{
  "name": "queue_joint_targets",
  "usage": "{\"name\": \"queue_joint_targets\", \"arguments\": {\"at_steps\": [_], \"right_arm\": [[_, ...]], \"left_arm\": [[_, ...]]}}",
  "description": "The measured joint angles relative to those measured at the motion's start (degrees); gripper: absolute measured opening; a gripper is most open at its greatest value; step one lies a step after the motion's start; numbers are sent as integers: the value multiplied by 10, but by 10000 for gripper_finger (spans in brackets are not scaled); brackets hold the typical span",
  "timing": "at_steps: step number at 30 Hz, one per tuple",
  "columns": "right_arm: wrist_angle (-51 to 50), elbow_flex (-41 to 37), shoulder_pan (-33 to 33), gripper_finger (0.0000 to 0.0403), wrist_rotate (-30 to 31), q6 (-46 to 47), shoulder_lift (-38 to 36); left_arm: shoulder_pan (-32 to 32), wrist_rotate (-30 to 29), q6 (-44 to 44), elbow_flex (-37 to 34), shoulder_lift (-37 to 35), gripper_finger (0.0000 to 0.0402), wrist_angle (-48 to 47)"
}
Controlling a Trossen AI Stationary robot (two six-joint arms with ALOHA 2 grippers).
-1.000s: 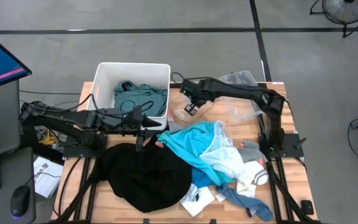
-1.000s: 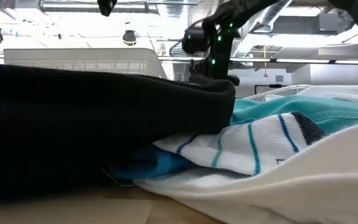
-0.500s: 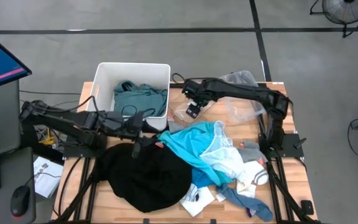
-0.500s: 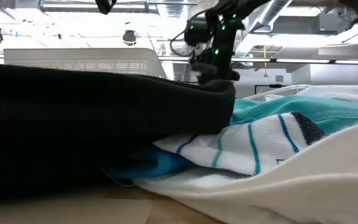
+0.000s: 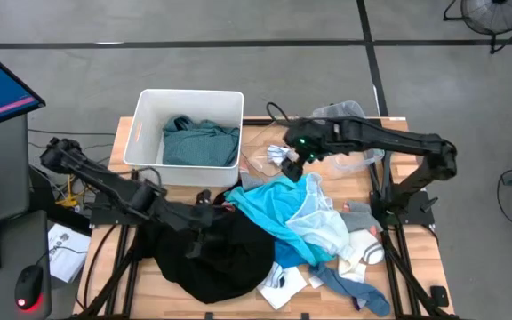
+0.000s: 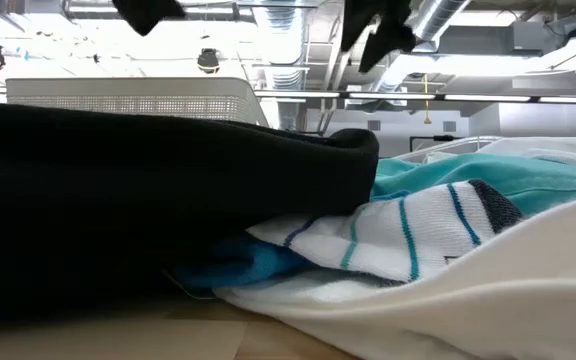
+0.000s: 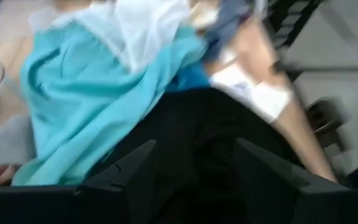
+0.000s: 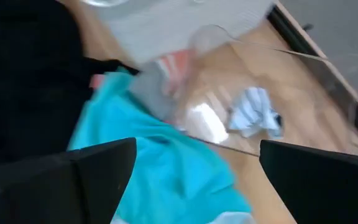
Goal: Pick & Place Cloths
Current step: Put the light blue pants into the right transparent bin
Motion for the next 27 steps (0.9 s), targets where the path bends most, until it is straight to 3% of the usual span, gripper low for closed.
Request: {"name": "queue_joint_targets", "arguments": {"at_steps": [9, 13, 18, 22, 27], "right_arm": [[-35, 0, 98, 328, 2, 72, -16], [-103, -9, 157, 328, 22, 149, 9], [-114, -90, 242, 328, 22, 254, 32], [-79, -174, 290, 328, -9, 342, 46], [61, -263, 321, 328, -17, 414, 46]], "left_arm": [[6, -4, 0, -1, 117, 200, 30], [6, 9, -7, -1, 118, 200, 47], [2, 12, -25, -1, 94, 200, 47], [2, 12, -30, -1, 73, 200, 45], [5, -2, -30, -1, 50, 200, 45]]}}
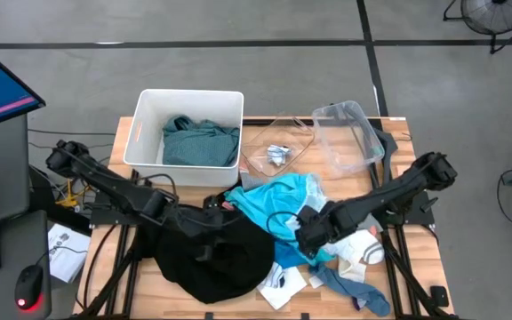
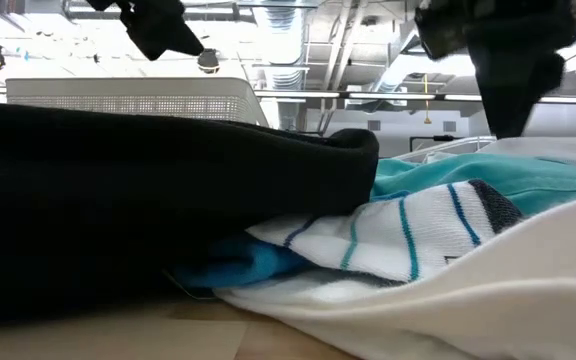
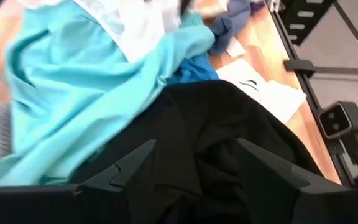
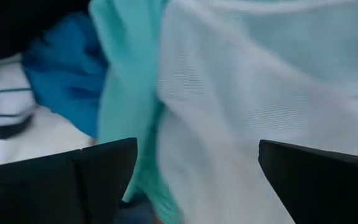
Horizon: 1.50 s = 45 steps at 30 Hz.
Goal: Pick & Place Cloths
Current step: Put the light blue pants into the right transparent bin
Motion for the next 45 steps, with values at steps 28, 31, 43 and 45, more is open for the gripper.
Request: {"name": "queue_joint_targets", "arguments": {"at_steps": [28, 31, 43, 45], "right_arm": [[71, -12, -16, 9, 24, -25, -77], [24, 45, -25, 5, 59, -52, -106], [41, 181, -76, 5, 178, -218, -151], [12, 207, -97, 5, 217, -241, -154]], "left_arm": [[29, -79, 54, 0, -47, 200, 88], [48, -80, 121, 0, -47, 203, 174], [175, -10, 164, 0, -47, 243, 341], [187, -10, 145, 0, -47, 247, 343]]}}
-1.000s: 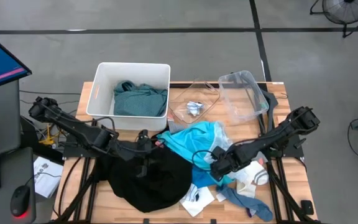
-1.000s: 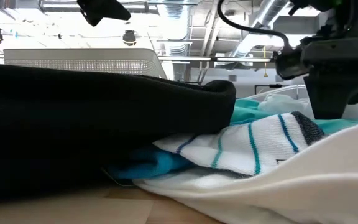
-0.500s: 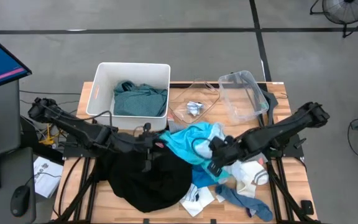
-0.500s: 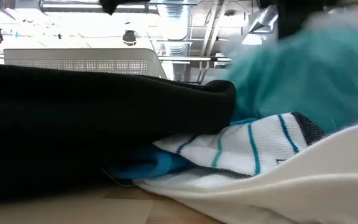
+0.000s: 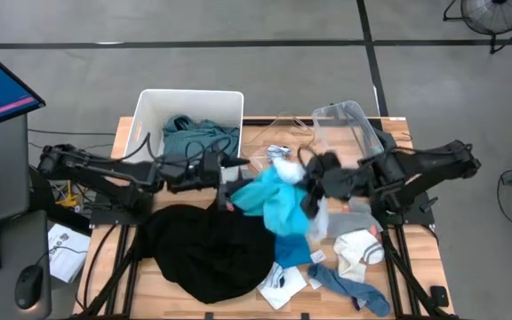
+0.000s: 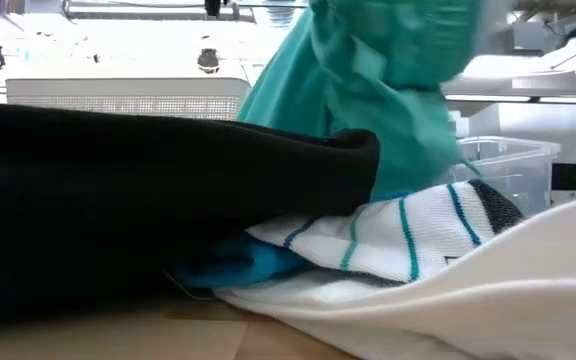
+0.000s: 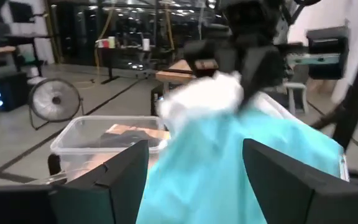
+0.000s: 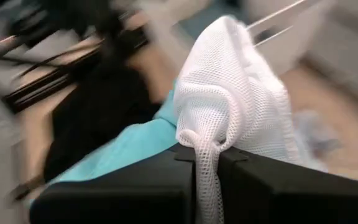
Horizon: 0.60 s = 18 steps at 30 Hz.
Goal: Pick & Place Cloths
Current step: Put the light blue pants into the right transparent bin
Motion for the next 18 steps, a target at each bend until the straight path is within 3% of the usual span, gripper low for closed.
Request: {"name": "queue_joint_targets", "arguments": {"at_steps": [11, 18], "right_arm": [[-94, 108, -165, 5, 255, -77, -84], [-175, 108, -296, 5, 270, -74, -121]], "left_arm": [[0, 1, -16, 0, 0, 241, 2], [-3, 1, -16, 0, 0, 241, 2]]}}
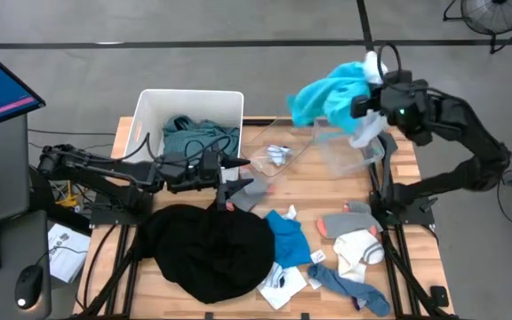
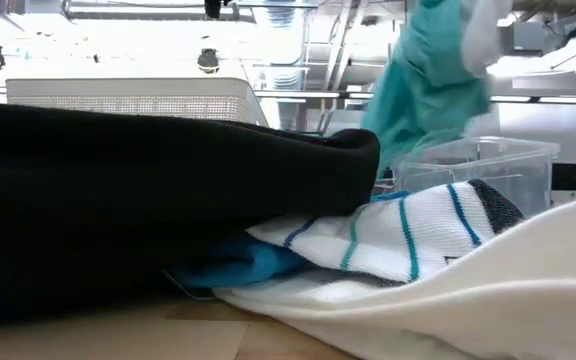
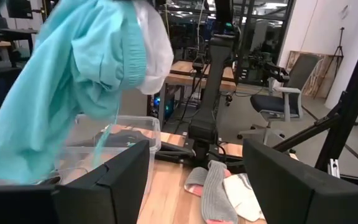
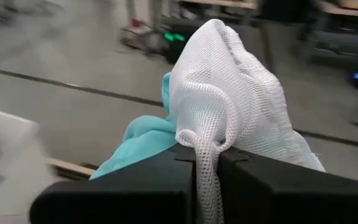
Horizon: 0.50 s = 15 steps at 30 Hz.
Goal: Pick & Place Cloths
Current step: Put the light blue pants into the right transparent bin
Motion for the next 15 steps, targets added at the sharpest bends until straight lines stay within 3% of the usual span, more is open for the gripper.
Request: {"name": "queue_joint_targets", "arguments": {"at_steps": [7, 15], "right_arm": [[-126, -5, -52, 5, -52, 53, 33], [-88, -42, -6, 5, -204, 21, 71]], "left_arm": [[0, 0, 0, 0, 0, 240, -1], [0, 0, 5, 0, 0, 240, -3]]}}
